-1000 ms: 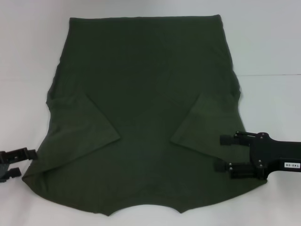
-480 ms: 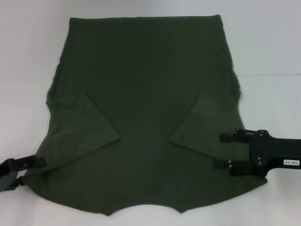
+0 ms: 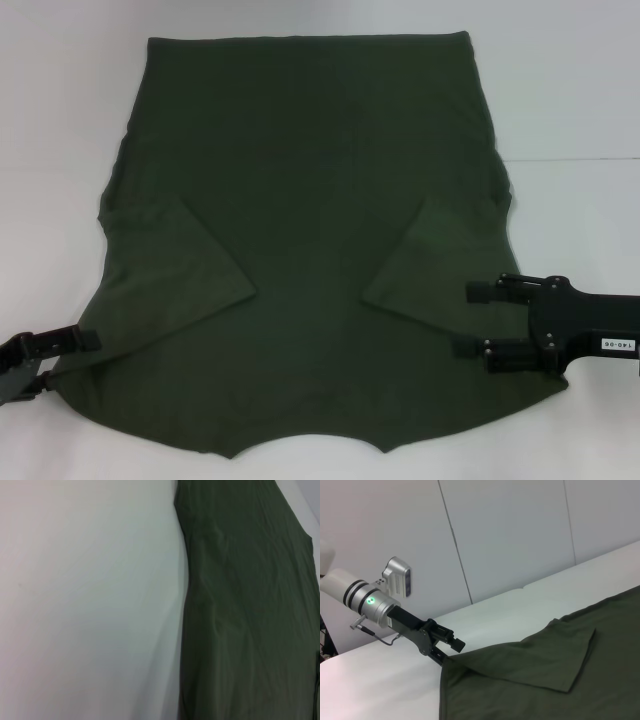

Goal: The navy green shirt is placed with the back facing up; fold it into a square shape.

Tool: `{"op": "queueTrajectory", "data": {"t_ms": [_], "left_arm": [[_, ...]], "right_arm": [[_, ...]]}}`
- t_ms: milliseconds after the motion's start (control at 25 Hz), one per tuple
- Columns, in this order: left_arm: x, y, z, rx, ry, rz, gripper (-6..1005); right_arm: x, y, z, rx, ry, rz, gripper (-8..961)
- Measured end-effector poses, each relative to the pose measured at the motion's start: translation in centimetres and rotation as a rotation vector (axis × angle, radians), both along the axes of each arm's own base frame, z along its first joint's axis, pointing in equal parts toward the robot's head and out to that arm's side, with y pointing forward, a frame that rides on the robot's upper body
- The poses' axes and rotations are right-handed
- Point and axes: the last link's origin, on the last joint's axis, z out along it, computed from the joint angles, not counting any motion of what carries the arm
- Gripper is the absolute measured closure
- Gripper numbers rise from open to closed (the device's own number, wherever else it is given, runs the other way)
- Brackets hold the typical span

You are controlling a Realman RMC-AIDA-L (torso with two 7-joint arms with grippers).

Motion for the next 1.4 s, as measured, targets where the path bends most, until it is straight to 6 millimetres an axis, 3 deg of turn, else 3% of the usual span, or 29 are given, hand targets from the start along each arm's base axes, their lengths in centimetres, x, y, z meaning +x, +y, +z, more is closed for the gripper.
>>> {"op": "queueTrajectory", "data": {"t_ms": [560, 960, 1400], "left_arm": [[0.1, 0.09, -0.33, -0.014, 0.007, -0.001, 97], [-0.08, 0.09, -0.29, -0.012, 0.013, 0.01, 459], [-0.11, -0.04, -0.44, -0.014, 0.008, 0.014, 526]], "right_arm": [[-0.04, -0.02, -0.23, -0.011, -0.01, 0.002, 49], [-0.23, 0.03, -0.45, -0.022, -0.019, 0.013, 50], [-0.28, -0.02, -0.64, -0.03, -0.03, 0.025, 51]]}}
